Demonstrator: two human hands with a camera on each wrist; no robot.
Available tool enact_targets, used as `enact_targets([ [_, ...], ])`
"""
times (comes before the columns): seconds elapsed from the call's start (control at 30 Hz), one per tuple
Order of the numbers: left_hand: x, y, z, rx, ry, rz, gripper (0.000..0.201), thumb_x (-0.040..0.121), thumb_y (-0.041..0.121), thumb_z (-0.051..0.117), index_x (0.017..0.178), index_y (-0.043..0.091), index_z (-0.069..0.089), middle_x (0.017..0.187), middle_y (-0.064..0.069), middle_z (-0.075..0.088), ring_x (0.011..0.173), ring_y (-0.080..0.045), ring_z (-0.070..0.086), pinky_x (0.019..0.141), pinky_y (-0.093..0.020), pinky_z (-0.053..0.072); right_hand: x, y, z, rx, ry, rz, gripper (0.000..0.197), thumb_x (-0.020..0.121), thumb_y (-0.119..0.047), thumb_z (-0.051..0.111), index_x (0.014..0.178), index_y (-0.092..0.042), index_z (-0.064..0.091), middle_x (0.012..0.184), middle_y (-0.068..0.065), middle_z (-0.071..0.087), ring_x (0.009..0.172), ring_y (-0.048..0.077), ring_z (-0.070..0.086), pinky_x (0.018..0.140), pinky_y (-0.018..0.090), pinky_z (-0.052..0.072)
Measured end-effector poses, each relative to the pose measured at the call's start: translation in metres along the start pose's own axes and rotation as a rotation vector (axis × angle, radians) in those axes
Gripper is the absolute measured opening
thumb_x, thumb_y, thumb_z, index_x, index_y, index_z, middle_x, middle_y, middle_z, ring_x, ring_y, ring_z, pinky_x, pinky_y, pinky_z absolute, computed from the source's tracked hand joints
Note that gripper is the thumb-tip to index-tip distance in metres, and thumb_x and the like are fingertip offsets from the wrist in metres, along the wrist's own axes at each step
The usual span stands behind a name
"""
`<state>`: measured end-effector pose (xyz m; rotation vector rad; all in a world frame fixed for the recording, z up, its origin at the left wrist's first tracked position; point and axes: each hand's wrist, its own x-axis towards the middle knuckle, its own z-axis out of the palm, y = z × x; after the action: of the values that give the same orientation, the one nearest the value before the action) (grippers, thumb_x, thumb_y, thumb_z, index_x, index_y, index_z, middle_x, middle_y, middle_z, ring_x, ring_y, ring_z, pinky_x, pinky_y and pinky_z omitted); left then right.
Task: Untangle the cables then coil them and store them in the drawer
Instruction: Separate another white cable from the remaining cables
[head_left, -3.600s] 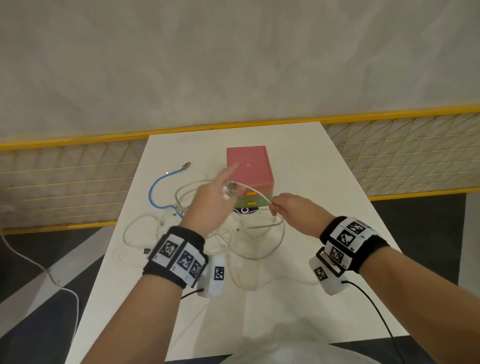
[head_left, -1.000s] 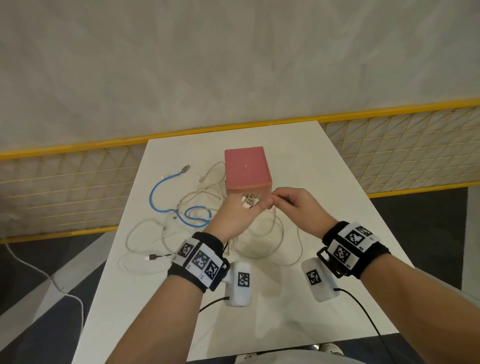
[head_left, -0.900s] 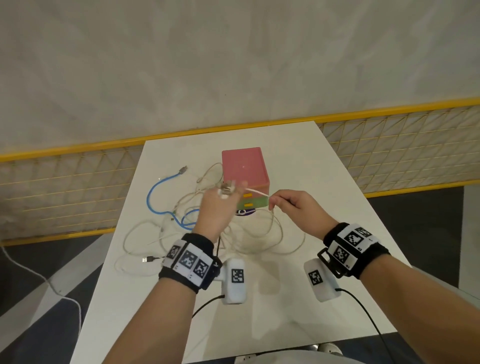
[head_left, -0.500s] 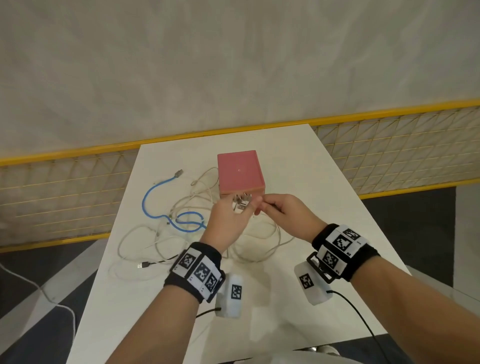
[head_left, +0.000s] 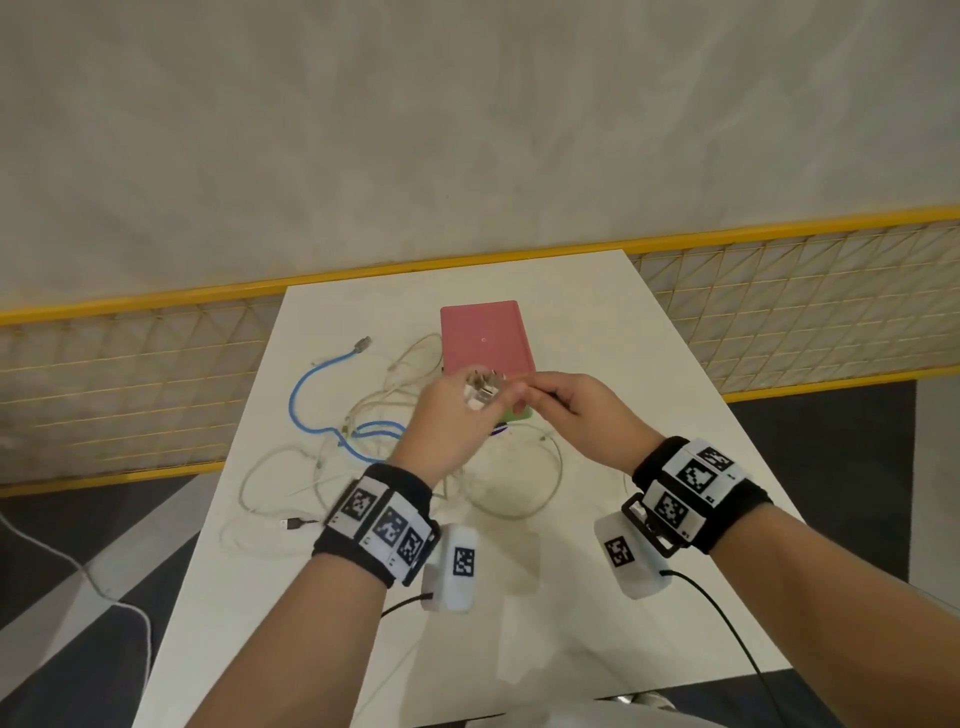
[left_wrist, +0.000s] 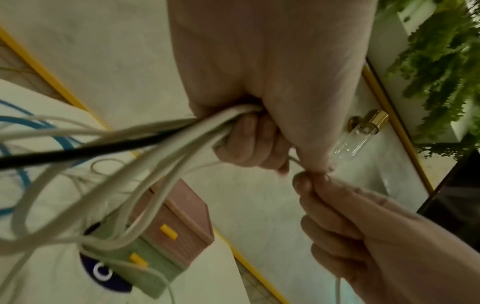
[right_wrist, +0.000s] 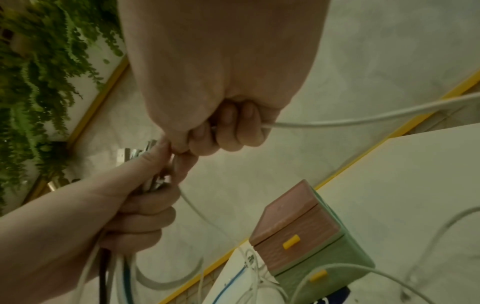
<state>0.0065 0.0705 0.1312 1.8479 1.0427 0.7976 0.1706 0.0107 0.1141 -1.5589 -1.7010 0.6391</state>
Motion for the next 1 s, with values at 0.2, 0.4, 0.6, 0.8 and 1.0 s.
enact_targets([
  [0.2, 0.019, -0.008, -0.041, -0.178, 0.485, -0.141, 0.029, 0.081, 0.048, 0.072, 0.090, 0.022, 0.062, 0.090, 0.006, 0.065, 0.084, -0.019, 0.062, 0.084, -0.034, 0.049, -0.011, 0.012, -0.016, -0.011, 0.015, 0.057, 0.027, 0.100, -0.028, 0.041, 0.081, -0.031, 0.061, 0.056, -0.010, 0.038, 0.056, 0.015, 0.033, 0.058, 0.027, 0.033],
  [0.4, 0.006, 0.001, -0.012, 0.128, 0.018, 0.013, 0.015, 0.084, 0.043, 0.070, 0.092, 0.031, 0.064, 0.087, 0.017, 0.064, 0.081, 0.000, 0.059, 0.066, -0.007, 0.040, -0.005, 0.003, -0.003, 0.062, -0.012, 0.006, 0.024, 0.100, -0.023, 0.042, 0.090, -0.027, 0.063, 0.065, -0.013, 0.049, 0.060, 0.007, 0.041, 0.065, 0.023, 0.038],
  [0.6, 0.008, -0.010, -0.015, 0.039, 0.052, -0.080, 0.020, 0.084, 0.044, 0.070, 0.087, 0.026, 0.061, 0.079, 0.018, 0.060, 0.073, 0.002, 0.055, 0.058, -0.010, 0.039, -0.006, 0.014, -0.019, -0.228, -0.294, 0.085, 0.022, 0.101, -0.023, 0.038, 0.101, -0.030, 0.059, 0.077, -0.014, 0.058, 0.071, 0.009, 0.055, 0.075, 0.024, 0.046],
  [0.8, 0.006, -0.023, -0.017, -0.110, 0.047, -0.121, 0.044, 0.076, 0.035, 0.080, 0.113, 0.035, 0.058, 0.108, 0.018, 0.061, 0.099, -0.005, 0.058, 0.079, -0.024, 0.047, 0.000, 0.045, -0.039, -0.912, -0.117, 0.419, 0.080, 0.086, -0.014, 0.048, 0.150, -0.013, 0.000, 0.148, 0.020, 0.023, 0.143, 0.034, 0.014, 0.112, 0.064, 0.004],
  [1.0, 0.004, 0.008, 0.006, -0.151, -0.015, -0.021, 0.021, 0.090, 0.046, 0.060, 0.109, 0.035, 0.061, 0.110, 0.007, 0.066, 0.102, -0.007, 0.063, 0.089, -0.027, 0.050, 0.007, -0.019, -0.001, 0.079, -0.237, 0.070, 0.101, 0.077, -0.025, 0.077, 0.150, -0.020, 0.007, 0.148, -0.012, 0.030, 0.134, -0.007, 0.030, 0.110, 0.011, 0.025],
])
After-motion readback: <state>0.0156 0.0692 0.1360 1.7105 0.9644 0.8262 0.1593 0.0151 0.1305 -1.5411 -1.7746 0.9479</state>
